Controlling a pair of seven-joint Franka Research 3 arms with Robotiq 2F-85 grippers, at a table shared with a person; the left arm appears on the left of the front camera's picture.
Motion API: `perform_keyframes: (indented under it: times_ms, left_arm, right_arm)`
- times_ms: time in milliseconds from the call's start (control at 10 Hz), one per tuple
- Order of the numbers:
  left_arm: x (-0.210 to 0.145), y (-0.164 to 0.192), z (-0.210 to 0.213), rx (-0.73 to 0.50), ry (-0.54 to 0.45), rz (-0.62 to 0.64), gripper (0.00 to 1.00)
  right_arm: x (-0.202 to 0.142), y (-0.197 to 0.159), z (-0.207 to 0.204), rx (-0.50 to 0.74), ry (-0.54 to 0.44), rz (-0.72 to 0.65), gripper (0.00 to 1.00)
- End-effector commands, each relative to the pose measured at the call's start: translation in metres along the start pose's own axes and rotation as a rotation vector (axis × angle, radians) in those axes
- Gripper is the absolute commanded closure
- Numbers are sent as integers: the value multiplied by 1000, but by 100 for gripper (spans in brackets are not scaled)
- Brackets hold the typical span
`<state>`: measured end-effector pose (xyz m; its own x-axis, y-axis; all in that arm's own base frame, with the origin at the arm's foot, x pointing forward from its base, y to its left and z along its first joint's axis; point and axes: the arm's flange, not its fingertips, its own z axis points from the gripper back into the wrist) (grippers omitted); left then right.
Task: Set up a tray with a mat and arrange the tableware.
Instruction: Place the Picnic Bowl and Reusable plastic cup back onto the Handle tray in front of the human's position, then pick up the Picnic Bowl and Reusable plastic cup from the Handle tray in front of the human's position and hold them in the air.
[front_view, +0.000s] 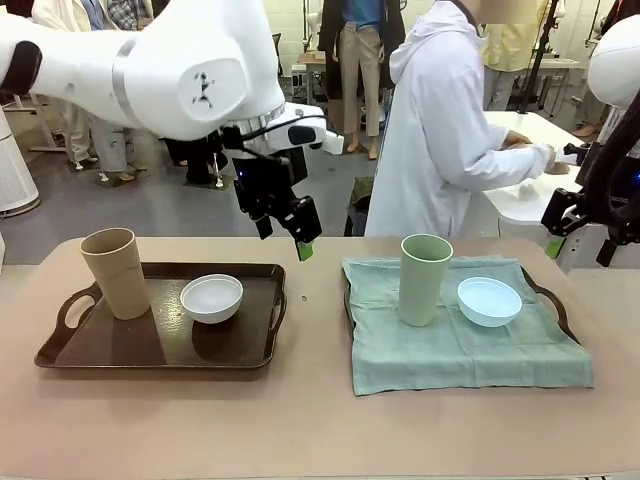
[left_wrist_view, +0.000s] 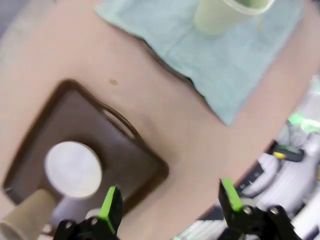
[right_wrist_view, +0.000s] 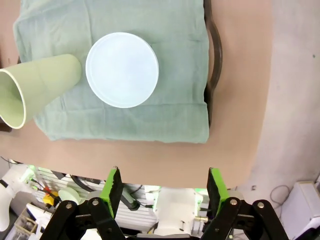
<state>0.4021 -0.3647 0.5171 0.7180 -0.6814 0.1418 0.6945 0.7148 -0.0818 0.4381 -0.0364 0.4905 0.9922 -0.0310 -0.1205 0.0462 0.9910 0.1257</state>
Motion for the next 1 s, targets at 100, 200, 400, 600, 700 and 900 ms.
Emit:
perform_keyframes:
  times_ms: [100,200,400,600,700,900]
  left_arm:
    - [1,4,-9,46,-51,-37,0]
    - [1,4,-9,46,-51,-37,0]
    - [1,4,-9,46,-51,-37,0]
    - [1,4,-9,46,-51,-37,0]
    - [1,4,-9,46,-51,-37,0]
    - [1,4,-9,46,-51,-37,0]
  right_arm:
    - [0,0,0,0,0,0,13]
    - [0,0,0,0,0,0,13]
    - [0,0,0,0,0,0,13]
    - [0,0,0,0,0,0,13]
    - [0,0,0,0,0,0,13]
    - [0,0,0,0,0,0,13]
